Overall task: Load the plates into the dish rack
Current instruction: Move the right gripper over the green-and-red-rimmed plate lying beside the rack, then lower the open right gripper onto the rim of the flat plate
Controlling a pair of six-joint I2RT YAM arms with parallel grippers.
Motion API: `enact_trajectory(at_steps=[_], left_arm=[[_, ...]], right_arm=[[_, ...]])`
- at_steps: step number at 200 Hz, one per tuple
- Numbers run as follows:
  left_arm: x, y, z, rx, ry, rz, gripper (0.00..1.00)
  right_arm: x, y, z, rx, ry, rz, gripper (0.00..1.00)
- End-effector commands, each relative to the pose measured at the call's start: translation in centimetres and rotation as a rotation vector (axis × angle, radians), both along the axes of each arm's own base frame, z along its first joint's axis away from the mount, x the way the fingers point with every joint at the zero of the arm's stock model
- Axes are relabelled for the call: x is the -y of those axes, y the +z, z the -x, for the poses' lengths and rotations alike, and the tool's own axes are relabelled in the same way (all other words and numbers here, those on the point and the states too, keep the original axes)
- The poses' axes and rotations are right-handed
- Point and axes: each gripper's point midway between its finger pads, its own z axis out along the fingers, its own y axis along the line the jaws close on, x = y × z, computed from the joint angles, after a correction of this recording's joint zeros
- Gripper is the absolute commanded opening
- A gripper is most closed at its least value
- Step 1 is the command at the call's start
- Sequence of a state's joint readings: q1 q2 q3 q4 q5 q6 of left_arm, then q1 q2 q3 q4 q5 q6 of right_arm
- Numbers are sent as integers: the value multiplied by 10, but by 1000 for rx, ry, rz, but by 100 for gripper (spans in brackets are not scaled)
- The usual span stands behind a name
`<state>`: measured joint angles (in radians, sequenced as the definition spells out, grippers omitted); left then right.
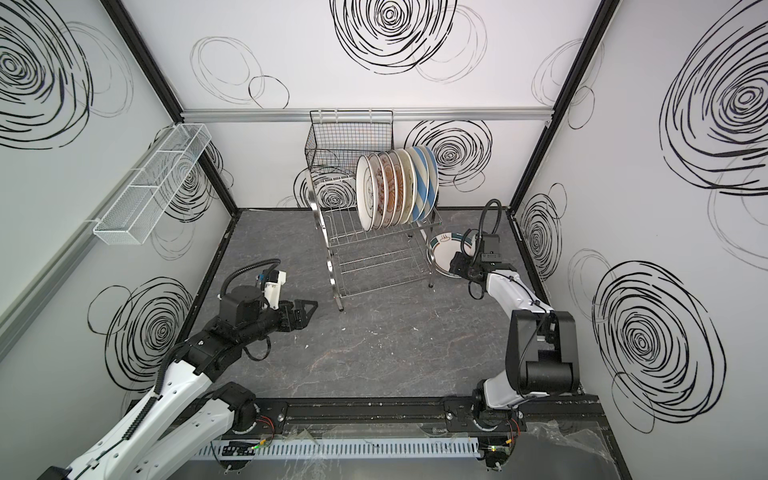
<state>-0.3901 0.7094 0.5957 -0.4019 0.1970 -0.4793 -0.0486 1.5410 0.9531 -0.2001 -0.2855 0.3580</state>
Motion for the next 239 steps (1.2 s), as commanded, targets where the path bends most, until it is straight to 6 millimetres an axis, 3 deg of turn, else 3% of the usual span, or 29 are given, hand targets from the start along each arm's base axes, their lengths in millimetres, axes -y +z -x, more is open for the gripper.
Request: enact_trajectory(at_steps=[1,78,160,202,239], left_arm=[[1,5,-2,33,0,12,96],[2,5,-2,34,-3,8,96],[7,4,2,30,-11,4,96],[4,6,2,35,-1,-2,96],[4,5,1,34,3,-4,96]], right_arm=[[1,-7,-5,-25,17,6,68],[0,-36,-4,-74,22,-16,69],[1,-55,-10,-114,21,-19,73],[1,-44,-10,-138,27,-17,73],[9,-11,-4,-66,-6,25,75]])
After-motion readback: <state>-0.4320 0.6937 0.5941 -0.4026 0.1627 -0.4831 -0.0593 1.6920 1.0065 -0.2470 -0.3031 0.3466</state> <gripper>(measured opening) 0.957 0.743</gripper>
